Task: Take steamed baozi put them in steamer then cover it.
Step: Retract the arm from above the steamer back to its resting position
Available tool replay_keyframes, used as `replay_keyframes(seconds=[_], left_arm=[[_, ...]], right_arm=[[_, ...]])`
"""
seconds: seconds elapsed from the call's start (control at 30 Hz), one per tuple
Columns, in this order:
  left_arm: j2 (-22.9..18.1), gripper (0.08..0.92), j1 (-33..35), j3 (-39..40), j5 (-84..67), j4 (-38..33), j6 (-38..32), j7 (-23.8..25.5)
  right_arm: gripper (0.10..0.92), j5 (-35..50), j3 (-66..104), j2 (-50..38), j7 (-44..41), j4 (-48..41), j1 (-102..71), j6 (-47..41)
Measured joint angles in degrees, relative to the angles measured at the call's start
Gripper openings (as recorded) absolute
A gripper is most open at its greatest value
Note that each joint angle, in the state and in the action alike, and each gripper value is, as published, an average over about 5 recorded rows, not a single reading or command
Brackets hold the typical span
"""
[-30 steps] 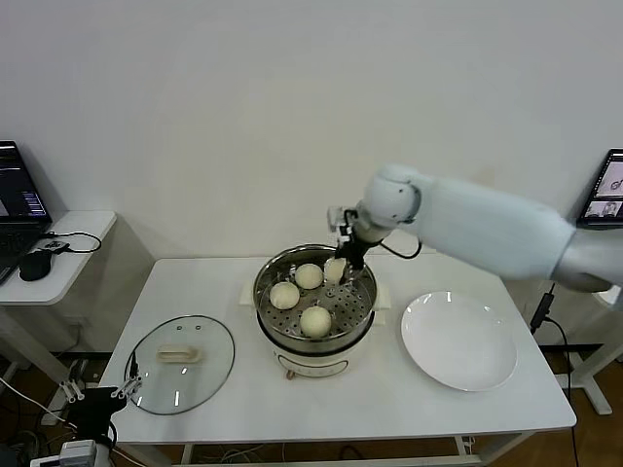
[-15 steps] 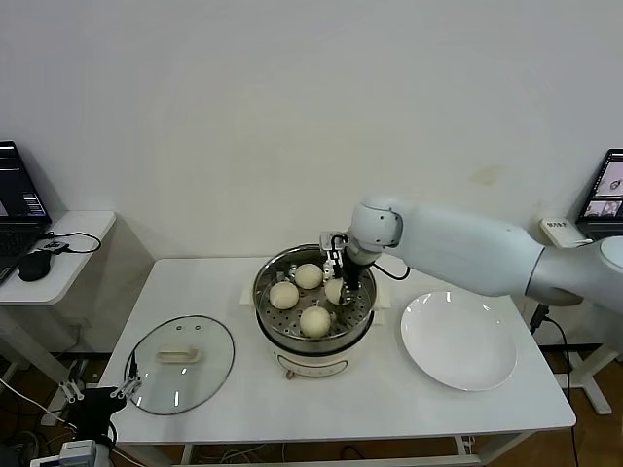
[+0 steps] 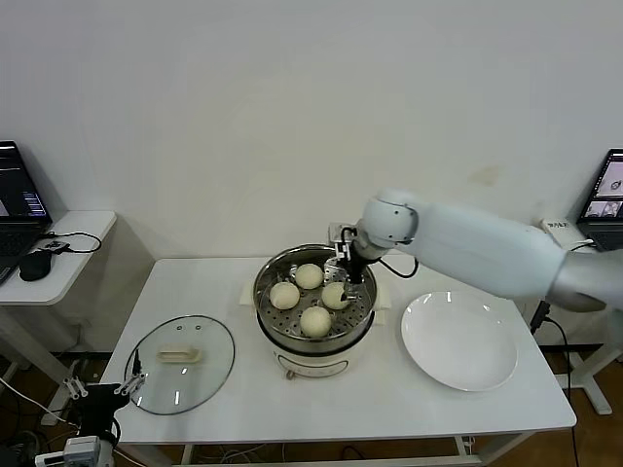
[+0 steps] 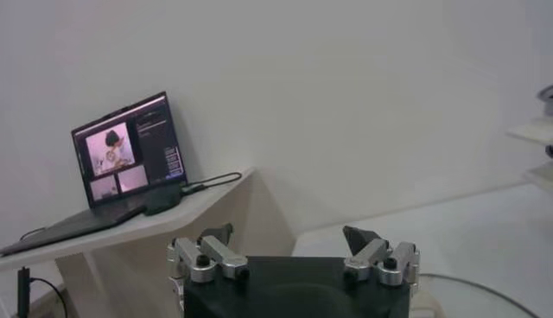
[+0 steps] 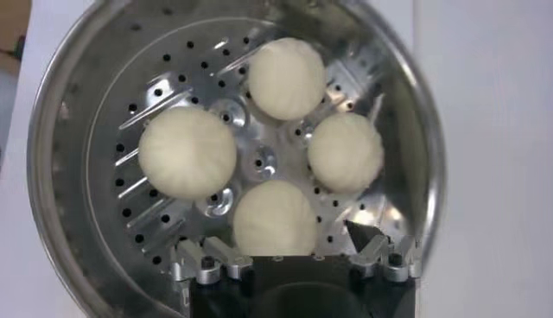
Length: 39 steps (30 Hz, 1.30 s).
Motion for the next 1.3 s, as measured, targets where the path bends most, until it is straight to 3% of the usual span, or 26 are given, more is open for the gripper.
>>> replay_keyframes(seconds=[0.27,0.53,0.97,1.3], left_arm=[[0.26,0.823,-0.71,0.61,-0.03,1.01,-0.31,-0.12],[-0.01,0.823,-1.65,1.65,0.60,2.14,-0.91,-0.71],[-0.44,0.823,-3.42,3.73,9.72,5.02,-3.05,-4.88],[1.17,0.823,-3.16,1.63,35.77,8.94,-7.33,-7.13]], right_arm=[[0.823,3.51,11.39,-10.88,15.80,9.66,-10.08,3.98],[0.823,2.51,38.83,-15.41,29.56,17.60,-37.33,16.54],[0.823,-4.30,85.10,0.57,31.13,22.85,-81.62,37.20],[0.823,-7.20,105.82,13.30,33.88,23.40,-98.96,44.03]])
